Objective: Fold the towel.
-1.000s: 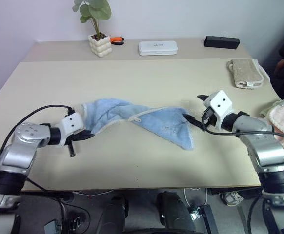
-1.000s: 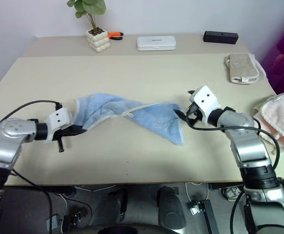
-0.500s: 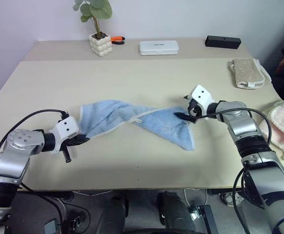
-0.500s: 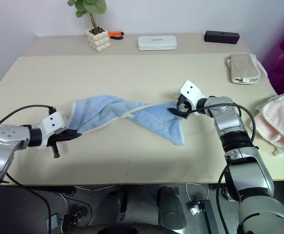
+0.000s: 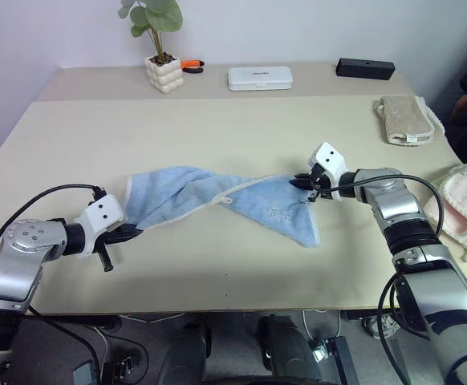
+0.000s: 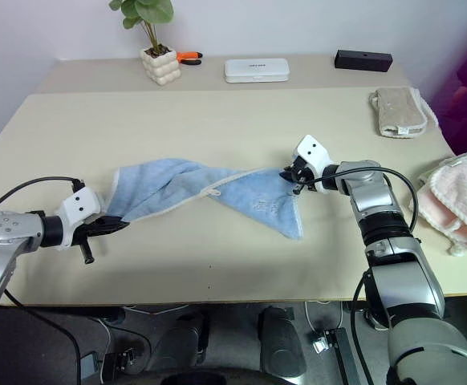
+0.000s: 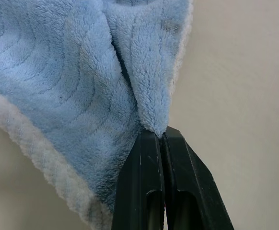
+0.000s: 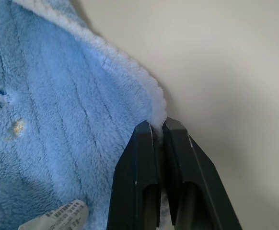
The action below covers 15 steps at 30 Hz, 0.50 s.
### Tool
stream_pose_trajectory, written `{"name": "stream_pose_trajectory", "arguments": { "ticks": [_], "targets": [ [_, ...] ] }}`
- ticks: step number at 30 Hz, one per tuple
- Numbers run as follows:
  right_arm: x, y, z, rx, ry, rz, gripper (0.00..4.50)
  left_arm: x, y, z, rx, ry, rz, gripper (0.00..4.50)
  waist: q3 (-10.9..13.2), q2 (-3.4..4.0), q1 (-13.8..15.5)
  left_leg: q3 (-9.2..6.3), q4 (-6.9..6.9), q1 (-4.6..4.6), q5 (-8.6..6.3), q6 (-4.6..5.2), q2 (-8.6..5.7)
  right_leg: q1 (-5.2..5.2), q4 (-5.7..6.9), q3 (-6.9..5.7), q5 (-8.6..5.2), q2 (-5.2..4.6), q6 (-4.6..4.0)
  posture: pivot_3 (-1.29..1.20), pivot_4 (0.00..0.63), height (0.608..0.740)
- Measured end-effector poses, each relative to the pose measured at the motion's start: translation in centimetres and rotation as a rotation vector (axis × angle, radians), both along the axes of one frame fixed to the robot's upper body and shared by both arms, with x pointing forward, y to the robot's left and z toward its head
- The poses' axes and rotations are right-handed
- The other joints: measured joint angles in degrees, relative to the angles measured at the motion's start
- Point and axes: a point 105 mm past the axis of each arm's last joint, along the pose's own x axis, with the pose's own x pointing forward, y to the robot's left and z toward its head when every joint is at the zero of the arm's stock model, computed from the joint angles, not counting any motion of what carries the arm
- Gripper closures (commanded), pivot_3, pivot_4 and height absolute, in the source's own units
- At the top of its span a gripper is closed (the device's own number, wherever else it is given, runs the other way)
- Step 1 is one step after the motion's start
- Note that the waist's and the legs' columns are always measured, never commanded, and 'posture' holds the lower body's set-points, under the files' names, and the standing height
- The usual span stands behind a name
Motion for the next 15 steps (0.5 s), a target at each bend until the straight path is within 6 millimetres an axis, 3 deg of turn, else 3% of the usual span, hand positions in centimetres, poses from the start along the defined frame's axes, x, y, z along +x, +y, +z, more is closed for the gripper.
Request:
{"name": "stream_pose_trajectory", "arguments": {
  "ticks": [3,5,7,10,12,15],
  "targets": [
    [0.8,-1.2,2.0,-0.019,-0.105,-0.066,4.38,2.1,0.0,2.3,-0.078,-0.115,0.062,4.5,0.0,-0.02,0.4,-0.02,0.05,-0.04,0.01,-0.01,-0.01,0.0,0.01,-0.02,0.01,0.0,0.01,0.0,0.15,0.738],
    [1.8,-1.9,4.5,-0.043,-0.208,-0.113,4.38,4.7,0.2,5.0,-0.125,-0.246,0.12,4.5,0.1,0.04,0.6,-0.02,0.09,-0.07,0.04,-0.06,-0.06,-0.03,0.02,-0.02,0.02,-0.03,0.02,0.0,0.15,0.738],
    [2.8,-2.1,8.5,-0.041,-0.348,-0.146,4.38,7.4,0.4,8.7,-0.184,-0.394,0.187,4.5,0.1,0.02,0.3,-0.01,0.09,-0.05,0.04,-0.08,-0.05,-0.01,0.03,-0.02,0.03,-0.04,0.01,0.0,0.15,0.738],
    [3.8,-2.6,15.1,-0.038,-0.55,-0.214,4.38,11.7,0.9,15.9,-0.338,-0.629,0.338,4.5,0.2,-0.13,0.3,-0.04,0.09,-0.19,0.07,-0.11,-0.08,-0.17,0.05,-0.06,0.06,-0.04,0.05,0.0,0.15,0.738],
    [3.4,-1.9,20.2,-0.012,-0.707,-0.214,4.38,12.7,1.3,21.2,-0.428,-0.78,0.395,4.5,0.2,-0.15,-0.2,0.1,0.03,-0.24,0.07,-0.13,-0.09,-0.25,-0.04,-0.03,0.07,-0.13,0.08,0.0,0.15,0.738],
    [2.3,-1.8,24.3,0.007,-0.833,-0.196,4.38,12.8,2.0,25.4,-0.532,-0.881,0.422,4.5,0.2,-0.16,-0.9,0.44,-0.15,-0.25,0.07,-0.16,-0.11,-0.39,-0.05,-0.04,0.0,-0.28,0.19,0.0,0.15,0.738]
  ]
}}
